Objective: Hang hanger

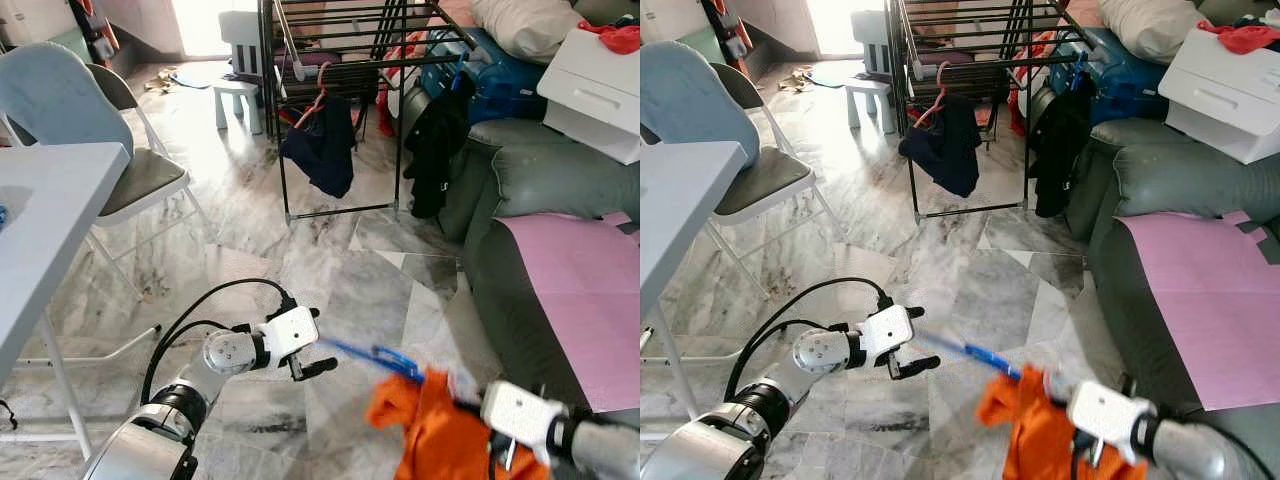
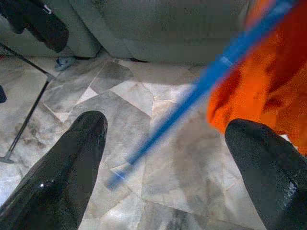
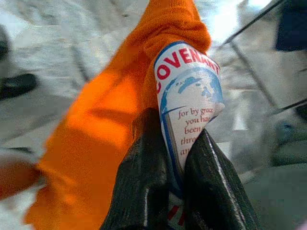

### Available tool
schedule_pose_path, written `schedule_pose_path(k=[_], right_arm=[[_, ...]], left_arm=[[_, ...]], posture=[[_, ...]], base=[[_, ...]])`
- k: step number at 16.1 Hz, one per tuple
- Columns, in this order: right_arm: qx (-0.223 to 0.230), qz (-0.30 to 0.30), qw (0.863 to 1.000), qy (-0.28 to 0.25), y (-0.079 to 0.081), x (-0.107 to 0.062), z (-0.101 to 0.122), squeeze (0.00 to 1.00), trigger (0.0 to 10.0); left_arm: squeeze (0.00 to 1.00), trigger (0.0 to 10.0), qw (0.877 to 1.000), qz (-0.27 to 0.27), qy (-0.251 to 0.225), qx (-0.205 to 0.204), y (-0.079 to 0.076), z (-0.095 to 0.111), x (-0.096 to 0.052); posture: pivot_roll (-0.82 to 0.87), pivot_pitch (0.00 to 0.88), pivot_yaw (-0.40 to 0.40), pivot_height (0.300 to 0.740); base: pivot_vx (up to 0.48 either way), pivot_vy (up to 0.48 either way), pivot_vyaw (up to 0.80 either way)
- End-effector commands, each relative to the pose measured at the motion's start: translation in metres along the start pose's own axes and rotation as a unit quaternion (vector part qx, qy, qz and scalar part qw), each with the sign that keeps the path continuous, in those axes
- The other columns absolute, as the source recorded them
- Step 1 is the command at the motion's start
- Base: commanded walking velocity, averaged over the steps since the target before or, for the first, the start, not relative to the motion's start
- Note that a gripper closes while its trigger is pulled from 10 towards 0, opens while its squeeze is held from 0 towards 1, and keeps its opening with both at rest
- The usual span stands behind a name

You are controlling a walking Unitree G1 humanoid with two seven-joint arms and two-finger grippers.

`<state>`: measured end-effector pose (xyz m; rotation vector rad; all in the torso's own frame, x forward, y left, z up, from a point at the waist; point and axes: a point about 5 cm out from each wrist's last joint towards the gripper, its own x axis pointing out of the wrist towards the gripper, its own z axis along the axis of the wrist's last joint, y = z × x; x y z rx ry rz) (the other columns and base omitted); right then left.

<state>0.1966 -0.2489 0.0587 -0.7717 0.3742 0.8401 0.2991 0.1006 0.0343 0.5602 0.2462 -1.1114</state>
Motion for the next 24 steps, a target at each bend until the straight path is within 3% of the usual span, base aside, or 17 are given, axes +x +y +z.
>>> schedule_pose_path(k=[1, 3, 6, 9, 10, 14, 15, 16, 18, 19, 24], right_arm=[[-0.013, -0.024, 1.0, -0.008, -0.01, -0.002, 0.002, 0.0, 10.0], [-0.017, -0.006, 1.0, -0.017, -0.008, 0.0, 0.008, 0.0, 10.0], [-0.004, 0.066, 0.998, -0.018, 0.009, -0.004, 0.011, 0.0, 10.0], [-0.002, 0.079, 0.997, -0.022, 0.01, -0.009, 0.014, 0.0, 10.0], [-0.008, 0.077, 0.997, -0.024, 0.006, -0.011, 0.018, 0.0, 10.0], [-0.029, 0.06, 0.997, -0.034, -0.006, -0.012, 0.029, 0.0, 10.0], [-0.034, 0.057, 0.997, -0.034, -0.009, -0.012, 0.03, 0.0, 10.0], [-0.038, 0.054, 0.997, -0.034, -0.013, -0.013, 0.032, 0.0, 10.0], [-0.042, 0.054, 0.997, -0.031, -0.014, -0.014, 0.032, 0.0, 10.0], [-0.05, 0.053, 0.997, -0.026, -0.017, -0.015, 0.032, 0.0, 10.0], [-0.074, 0.033, 0.997, -0.014, -0.028, -0.018, 0.03, 0.0, 10.0]], left_arm=[[0.0, 10.0, 1.0, -0.007, 0.001, 0.009, 0.004, 0.003, 0.0], [0.0, 10.0, 1.0, -0.011, -0.001, 0.01, 0.003, 0.004, 0.001], [0.0, 10.0, 1.0, -0.013, -0.005, 0.012, 0.002, 0.006, 0.003], [0.0, 10.0, 1.0, -0.024, -0.011, 0.009, -0.002, 0.007, 0.005], [0.0, 0.0, 0.999, -0.031, -0.016, 0.005, -0.005, 0.007, 0.006], [0.0, 0.0, 0.999, -0.042, -0.017, 0.006, -0.008, 0.009, 0.009], [0.0, 0.6, 0.999, -0.045, -0.016, 0.008, -0.008, 0.009, 0.009], [0.0, 7.6, 0.999, -0.045, -0.015, 0.011, -0.008, 0.01, 0.01], [0.0, 2.1, 0.999, -0.044, -0.017, 0.01, -0.007, 0.011, 0.011], [0.0, 0.0, 0.999, -0.044, -0.017, 0.01, -0.007, 0.011, 0.01], [0.0, 0.0, 0.999, -0.05, -0.016, 0.01, -0.007, 0.01, 0.009]], posture=[[-0.04, 0.0, 0.036, 0.74], [-0.04, 0.0, 0.037, 0.74], [-0.04, 0.0, 0.035, 0.74], [-0.04, 0.0, 0.033, 0.74], [-0.05, 0.0, 0.034, 0.74], [-0.05, 0.0, 0.035, 0.74], [-0.05, 0.0, 0.034, 0.74], [-0.06, 0.0, 0.036, 0.74], [-0.05, 0.0, 0.033, 0.74], [-0.05, 0.0, 0.033, 0.74], [-0.05, 0.0, 0.038, 0.74]], base=[[0.0, 0.0, 0.0], [0.0, 0.0, 0.0], [0.0, 0.0, 0.0], [0.0, 0.0, 0.0], [0.0, 0.0, 0.0], [0.0, 0.0, 0.0], [0.0, 0.0, 0.0], [0.0, 0.0, 0.0], [0.0, 0.0, 0.0], [0.0, 0.0, 0.0], [0.0, 0.0, 0.0]])
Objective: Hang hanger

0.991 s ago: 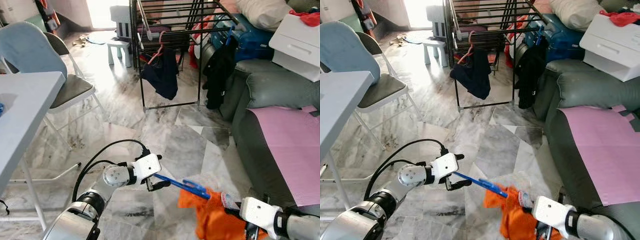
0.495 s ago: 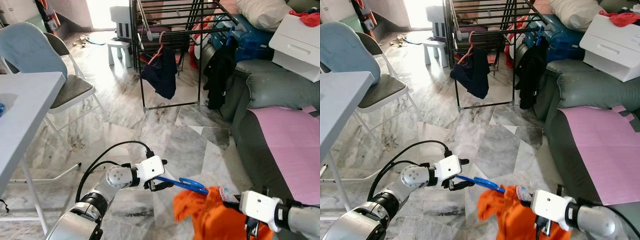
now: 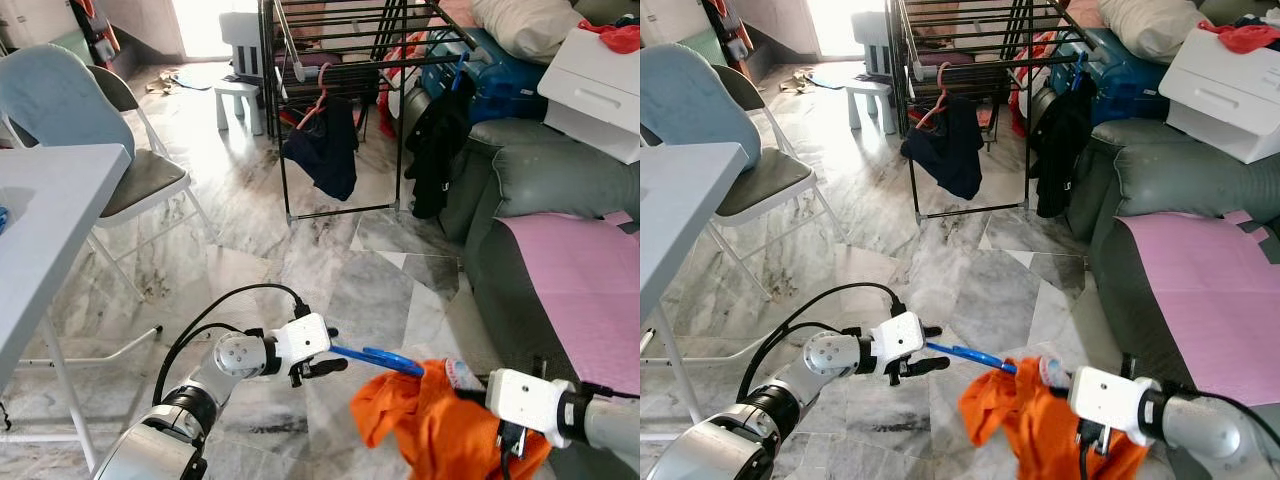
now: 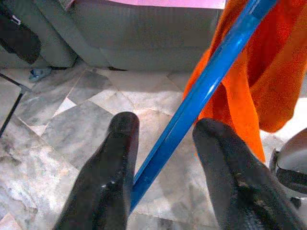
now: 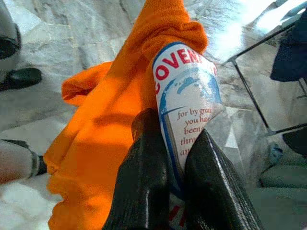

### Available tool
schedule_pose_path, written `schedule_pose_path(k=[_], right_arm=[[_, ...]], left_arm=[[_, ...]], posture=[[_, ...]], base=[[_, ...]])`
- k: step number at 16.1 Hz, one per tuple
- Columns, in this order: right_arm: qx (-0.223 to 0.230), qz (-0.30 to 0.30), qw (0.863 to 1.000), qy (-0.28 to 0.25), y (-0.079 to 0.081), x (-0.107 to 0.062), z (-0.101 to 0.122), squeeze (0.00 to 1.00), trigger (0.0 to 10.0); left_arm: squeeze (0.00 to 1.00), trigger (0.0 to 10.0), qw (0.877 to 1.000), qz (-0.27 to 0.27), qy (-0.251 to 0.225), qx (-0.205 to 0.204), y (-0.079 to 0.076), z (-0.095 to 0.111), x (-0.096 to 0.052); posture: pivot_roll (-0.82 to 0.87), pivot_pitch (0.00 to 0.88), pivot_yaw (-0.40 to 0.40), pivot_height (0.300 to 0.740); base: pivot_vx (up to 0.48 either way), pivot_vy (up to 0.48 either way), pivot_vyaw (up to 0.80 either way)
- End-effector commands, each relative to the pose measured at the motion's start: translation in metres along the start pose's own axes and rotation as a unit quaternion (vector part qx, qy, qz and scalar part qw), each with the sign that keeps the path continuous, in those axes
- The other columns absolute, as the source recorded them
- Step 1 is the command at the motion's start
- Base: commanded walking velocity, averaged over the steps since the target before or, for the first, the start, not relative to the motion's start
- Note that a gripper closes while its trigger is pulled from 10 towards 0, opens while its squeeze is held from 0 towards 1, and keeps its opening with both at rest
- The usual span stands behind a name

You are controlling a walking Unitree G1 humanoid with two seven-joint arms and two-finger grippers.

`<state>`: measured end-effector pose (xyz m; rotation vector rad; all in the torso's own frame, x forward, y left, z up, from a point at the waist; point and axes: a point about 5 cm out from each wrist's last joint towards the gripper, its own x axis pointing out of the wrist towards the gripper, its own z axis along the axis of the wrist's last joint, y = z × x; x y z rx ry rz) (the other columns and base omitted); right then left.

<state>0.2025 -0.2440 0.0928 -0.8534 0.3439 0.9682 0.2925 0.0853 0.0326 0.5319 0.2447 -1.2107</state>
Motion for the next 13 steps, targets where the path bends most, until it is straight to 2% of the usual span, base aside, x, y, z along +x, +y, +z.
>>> schedule_pose_path(k=[1, 7, 13], right_arm=[[-0.019, -0.021, 1.0, 0.001, -0.012, -0.006, 0.002, 0.0, 10.0], [-0.025, -0.02, 0.999, -0.003, -0.013, -0.005, 0.003, 0.0, 10.0], [-0.048, -0.041, 0.998, -0.004, -0.022, 0.0, 0.001, 0.0, 10.0]], left_arm=[[0.0, 0.0, 1.0, -0.007, 0.001, 0.008, 0.004, 0.003, -0.001], [0.0, 0.0, 1.0, -0.029, 0.0, 0.003, -0.002, 0.003, 0.002], [0.0, 0.0, 0.998, -0.059, 0.0, -0.008, -0.009, 0.0, 0.003]], posture=[[-0.05, 0.0, 0.039, 0.74], [-0.06, 0.0, 0.041, 0.74], [-0.05, 0.0, 0.04, 0.74]], base=[[0.0, 0.0, 0.0], [0.0, 0.0, 0.0], [0.0, 0.0, 0.0]])
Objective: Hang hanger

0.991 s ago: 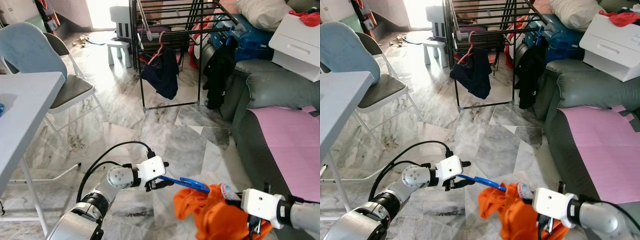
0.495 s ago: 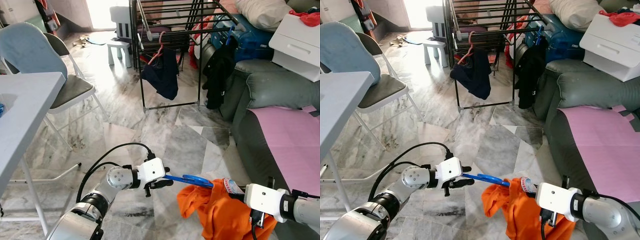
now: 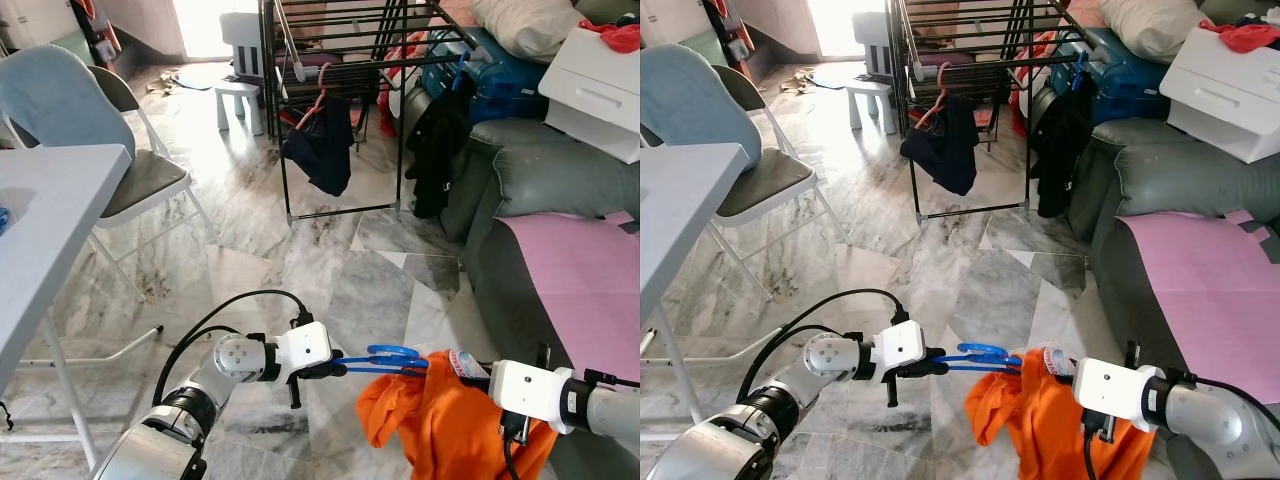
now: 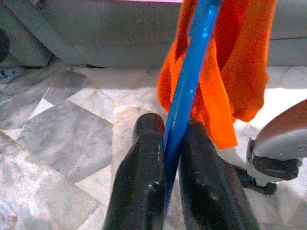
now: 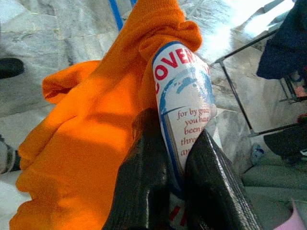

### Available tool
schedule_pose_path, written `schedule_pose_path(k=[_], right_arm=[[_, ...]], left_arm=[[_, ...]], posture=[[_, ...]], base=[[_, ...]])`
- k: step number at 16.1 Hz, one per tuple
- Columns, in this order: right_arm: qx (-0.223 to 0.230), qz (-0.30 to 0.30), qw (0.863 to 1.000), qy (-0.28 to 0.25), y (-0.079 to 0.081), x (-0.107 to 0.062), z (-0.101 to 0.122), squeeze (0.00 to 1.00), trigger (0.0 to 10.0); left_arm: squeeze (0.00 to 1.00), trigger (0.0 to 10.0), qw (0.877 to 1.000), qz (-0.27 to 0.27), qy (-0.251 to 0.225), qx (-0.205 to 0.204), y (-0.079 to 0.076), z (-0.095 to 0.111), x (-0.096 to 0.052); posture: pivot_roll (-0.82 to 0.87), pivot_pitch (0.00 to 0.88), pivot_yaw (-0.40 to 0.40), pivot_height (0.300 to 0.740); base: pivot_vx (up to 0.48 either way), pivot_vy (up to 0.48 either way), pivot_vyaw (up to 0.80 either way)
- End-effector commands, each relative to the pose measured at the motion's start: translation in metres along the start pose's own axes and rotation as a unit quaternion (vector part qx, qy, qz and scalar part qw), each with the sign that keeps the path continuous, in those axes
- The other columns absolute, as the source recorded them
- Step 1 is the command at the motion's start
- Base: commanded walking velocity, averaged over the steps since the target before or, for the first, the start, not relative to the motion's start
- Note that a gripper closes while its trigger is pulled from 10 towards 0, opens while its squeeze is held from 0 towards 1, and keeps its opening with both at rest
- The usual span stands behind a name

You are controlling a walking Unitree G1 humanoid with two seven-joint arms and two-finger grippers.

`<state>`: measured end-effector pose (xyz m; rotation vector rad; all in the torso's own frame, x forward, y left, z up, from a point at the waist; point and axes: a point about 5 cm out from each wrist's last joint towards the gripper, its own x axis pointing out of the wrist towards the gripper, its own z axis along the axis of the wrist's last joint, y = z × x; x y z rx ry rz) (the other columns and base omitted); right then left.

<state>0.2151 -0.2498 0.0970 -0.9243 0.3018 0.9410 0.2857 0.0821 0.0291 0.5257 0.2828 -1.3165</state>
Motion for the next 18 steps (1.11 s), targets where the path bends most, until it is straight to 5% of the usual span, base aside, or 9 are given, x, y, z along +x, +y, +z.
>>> schedule_pose_path(k=[1, 2, 3, 12, 15, 18], right_arm=[[-0.02, -0.036, 0.999, -0.009, -0.012, 0.001, 0.004, 0.0, 10.0], [-0.014, -0.034, 0.999, -0.01, -0.012, 0.002, 0.003, 0.0, 10.0], [-0.011, -0.034, 0.999, -0.009, -0.012, 0.003, 0.002, 1.0, 10.0], [-0.022, -0.112, 0.993, 0.015, -0.028, 0.011, -0.011, 1.0, 10.0], [0.001, -0.182, 0.983, 0.025, -0.043, 0.016, -0.013, 1.0, 10.0], [0.035, -0.229, 0.973, 0.022, -0.038, 0.033, -0.01, 1.0, 10.0]], left_arm=[[0.0, 0.0, 1.0, -0.003, -0.007, -0.02, -0.001, 0.0, 0.002], [0.0, 0.0, 0.999, 0.003, -0.01, -0.03, -0.001, -0.001, 0.001], [0.0, 0.0, 0.999, 0.012, -0.013, -0.043, 0.0, -0.001, 0.001], [0.0, 0.0, 0.987, 0.058, -0.037, -0.145, -0.001, -0.011, -0.003], [0.0, 0.0, 0.971, 0.092, -0.052, -0.214, 0.003, -0.014, -0.003], [0.0, 0.0, 0.958, 0.12, -0.064, -0.253, 0.009, -0.014, -0.005]], posture=[[-0.05, 0.0, 0.038, 0.74], [-0.05, 0.0, 0.038, 0.74], [-0.05, 0.0, 0.036, 0.74], [-0.04, 0.0, 0.027, 0.74], [-0.05, 0.0, 0.023, 0.74], [-0.05, 0.0, 0.022, 0.74]], base=[[0.0, 0.0, 0.0], [0.0, 0.0, 0.0], [0.0, 0.0, 0.0], [0.0, 0.0, 0.0], [0.0, 0.0, 0.0], [0.0, 0.0, 0.0]])
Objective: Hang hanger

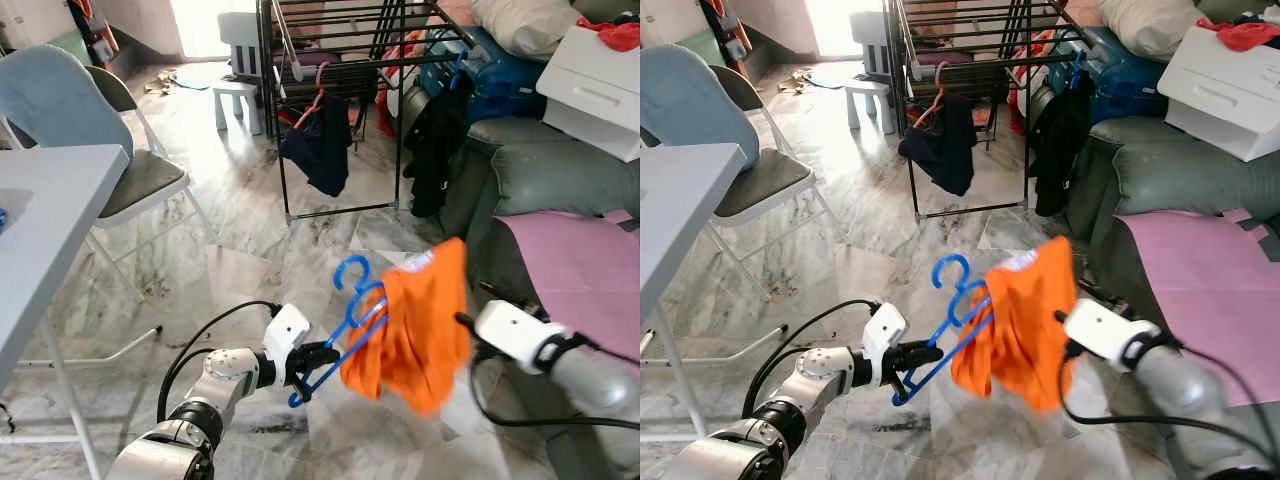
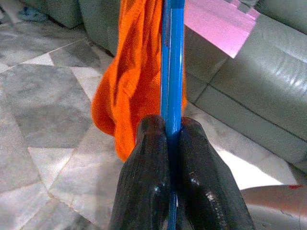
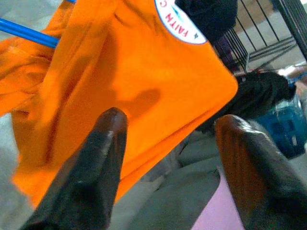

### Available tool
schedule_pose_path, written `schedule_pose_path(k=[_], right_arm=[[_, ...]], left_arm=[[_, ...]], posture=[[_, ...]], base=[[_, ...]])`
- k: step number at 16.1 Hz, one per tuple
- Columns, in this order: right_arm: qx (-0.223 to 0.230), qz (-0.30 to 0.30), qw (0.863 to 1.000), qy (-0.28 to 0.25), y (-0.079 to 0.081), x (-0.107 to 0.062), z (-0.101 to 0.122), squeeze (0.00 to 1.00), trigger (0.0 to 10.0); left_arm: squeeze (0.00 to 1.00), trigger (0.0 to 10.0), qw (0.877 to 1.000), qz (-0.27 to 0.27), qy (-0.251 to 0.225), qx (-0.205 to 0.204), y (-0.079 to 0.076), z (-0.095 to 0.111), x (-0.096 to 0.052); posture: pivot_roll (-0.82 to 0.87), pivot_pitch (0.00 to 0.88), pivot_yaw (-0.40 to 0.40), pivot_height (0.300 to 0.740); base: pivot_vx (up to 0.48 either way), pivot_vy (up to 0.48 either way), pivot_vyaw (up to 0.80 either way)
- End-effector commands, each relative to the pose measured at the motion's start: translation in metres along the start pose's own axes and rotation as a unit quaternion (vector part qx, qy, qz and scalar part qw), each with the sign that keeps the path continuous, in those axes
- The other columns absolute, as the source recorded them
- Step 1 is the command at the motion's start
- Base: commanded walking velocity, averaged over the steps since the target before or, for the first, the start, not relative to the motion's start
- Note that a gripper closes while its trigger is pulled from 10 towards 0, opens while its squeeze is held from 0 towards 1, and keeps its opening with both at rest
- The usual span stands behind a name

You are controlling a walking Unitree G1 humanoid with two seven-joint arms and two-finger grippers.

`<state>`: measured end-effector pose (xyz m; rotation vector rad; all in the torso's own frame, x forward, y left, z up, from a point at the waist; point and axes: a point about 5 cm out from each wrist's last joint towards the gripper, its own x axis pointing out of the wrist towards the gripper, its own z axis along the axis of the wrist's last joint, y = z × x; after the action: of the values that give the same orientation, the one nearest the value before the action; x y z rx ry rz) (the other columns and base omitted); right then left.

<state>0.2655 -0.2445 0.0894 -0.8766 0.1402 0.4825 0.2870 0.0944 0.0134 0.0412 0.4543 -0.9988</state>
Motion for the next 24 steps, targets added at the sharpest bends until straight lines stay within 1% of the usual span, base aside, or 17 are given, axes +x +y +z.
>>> schedule_pose_path(k=[1, 3, 4, 5, 6, 9, 10, 11, 12, 13, 15, 17, 18, 19, 20, 21, 24], right_arm=[[0.015, -0.023, 1.0, 0.015, 0.002, 0.004, -0.003, 1.0, 10.0], [0.054, -0.051, 0.997, 0.021, 0.009, 0.011, -0.002, 1.0, 10.0], [0.086, -0.068, 0.994, 0.022, 0.014, 0.015, -0.002, 1.0, 10.0], [0.144, -0.096, 0.985, 0.016, 0.018, 0.022, 0.002, 1.0, 10.0], [0.15, -0.097, 0.984, 0.015, 0.021, 0.025, 0.003, 1.0, 10.0], [0.15, -0.027, 0.988, 0.028, 0.048, 0.031, 0.002, 1.0, 10.0], [0.148, -0.014, 0.988, 0.034, 0.052, 0.031, 0.0, 0.95, 10.0], [0.148, -0.002, 0.988, 0.04, 0.056, 0.03, -0.001, 0.95, 10.0], [0.152, 0.017, 0.987, 0.056, 0.067, 0.031, -0.005, 0.28, 10.0], [0.159, 0.022, 0.984, 0.073, 0.072, 0.032, -0.009, 0.0, 10.0], [0.171, 0.015, 0.981, 0.09, 0.075, 0.033, -0.013, 0.0, 10.0], [0.179, -0.014, 0.977, 0.116, 0.072, 0.036, -0.021, 0.0, 10.0], [0.165, -0.025, 0.979, 0.118, 0.069, 0.038, -0.022, 0.0, 4.5], [0.169, -0.039, 0.977, 0.12, 0.065, 0.04, -0.023, 0.0, 0.4], [0.169, -0.048, 0.978, 0.116, 0.063, 0.041, -0.022, 0.0, 0.0], [0.174, -0.071, 0.977, 0.103, 0.055, 0.044, -0.018, 0.0, 0.0], [0.17, -0.092, 0.977, 0.092, 0.05, 0.044, -0.018, 0.0, 0.0]], left_arm=[[0.0, 0.0, 1.0, 0.008, -0.021, -0.001, 0.006, 0.012, 0.001], [0.0, 0.0, 0.999, 0.004, -0.032, -0.006, 0.006, 0.017, 0.003], [0.0, 0.0, 0.999, -0.004, -0.039, -0.005, 0.005, 0.02, 0.004], [0.0, 0.0, 0.999, -0.021, -0.049, 0.0, 0.002, 0.025, 0.006], [0.0, 0.0, 0.998, -0.032, -0.051, 0.005, 0.001, 0.027, 0.007], [0.0, 0.0, 0.993, -0.093, -0.064, 0.032, -0.006, 0.038, 0.01], [0.0, 0.0, 0.992, -0.1, -0.067, 0.035, -0.007, 0.041, 0.011], [0.0, 0.0, 0.991, -0.106, -0.07, 0.037, -0.007, 0.043, 0.011], [0.0, 0.0, 0.988, -0.124, -0.076, 0.048, -0.008, 0.048, 0.011], [0.0, 0.0, 0.985, -0.137, -0.081, 0.059, -0.009, 0.052, 0.011], [0.0, 0.0, 0.982, -0.151, -0.09, 0.063, -0.011, 0.058, 0.012], [0.0, 0.0, 0.971, -0.198, -0.101, 0.083, -0.019, 0.067, 0.012], [0.0, 0.0, 0.966, -0.22, -0.101, 0.091, -0.021, 0.07, 0.008], [0.0, 0.0, 0.964, -0.229, -0.097, 0.096, -0.021, 0.07, 0.006], [0.0, 0.0, 0.964, -0.229, -0.095, 0.098, -0.02, 0.07, 0.005], [0.0, 0.0, 0.965, -0.227, -0.09, 0.098, -0.018, 0.068, 0.003], [0.0, 0.0, 0.966, -0.225, -0.086, 0.1, -0.02, 0.066, 0.001]], posture=[[-0.05, 0.0, 0.022, 0.74], [-0.06, 0.0, 0.027, 0.74], [-0.06, 0.0, 0.027, 0.74], [-0.06, 0.0, 0.028, 0.74], [-0.06, 0.0, 0.031, 0.74], [-0.05, 0.0, 0.03, 0.74], [-0.05, 0.0, 0.03, 0.74], [-0.05, 0.0, 0.029, 0.74], [-0.04, 0.0, 0.027, 0.74], [-0.04, 0.0, 0.027, 0.74], [-0.04, 0.0, 0.024, 0.74], [-0.04, 0.0, 0.022, 0.74], [-0.03, 0.0, 0.023, 0.74], [-0.03, 0.0, 0.022, 0.74], [-0.03, 0.0, 0.021, 0.74], [-0.03, 0.0, 0.019, 0.74], [-0.03, 0.0, 0.014, 0.74]], base=[[0.0, 0.0, 0.0], [0.0, 0.0, 0.0], [0.0, 0.0, 0.0], [0.0, 0.0, 0.0], [0.0, 0.0, 0.0], [0.0, 0.0, 0.0], [0.0, 0.0, 0.0], [0.0, 0.0, 0.0], [0.0, 0.0, 0.0], [0.0, 0.0, 0.0], [0.0, 0.0, 0.0], [0.0, 0.0, 0.0], [0.0, 0.0, 0.0], [0.0, 0.0, 0.0], [0.0, 0.0, 0.0], [0.0, 0.0, 0.0], [0.0, 0.0, 0.0]])
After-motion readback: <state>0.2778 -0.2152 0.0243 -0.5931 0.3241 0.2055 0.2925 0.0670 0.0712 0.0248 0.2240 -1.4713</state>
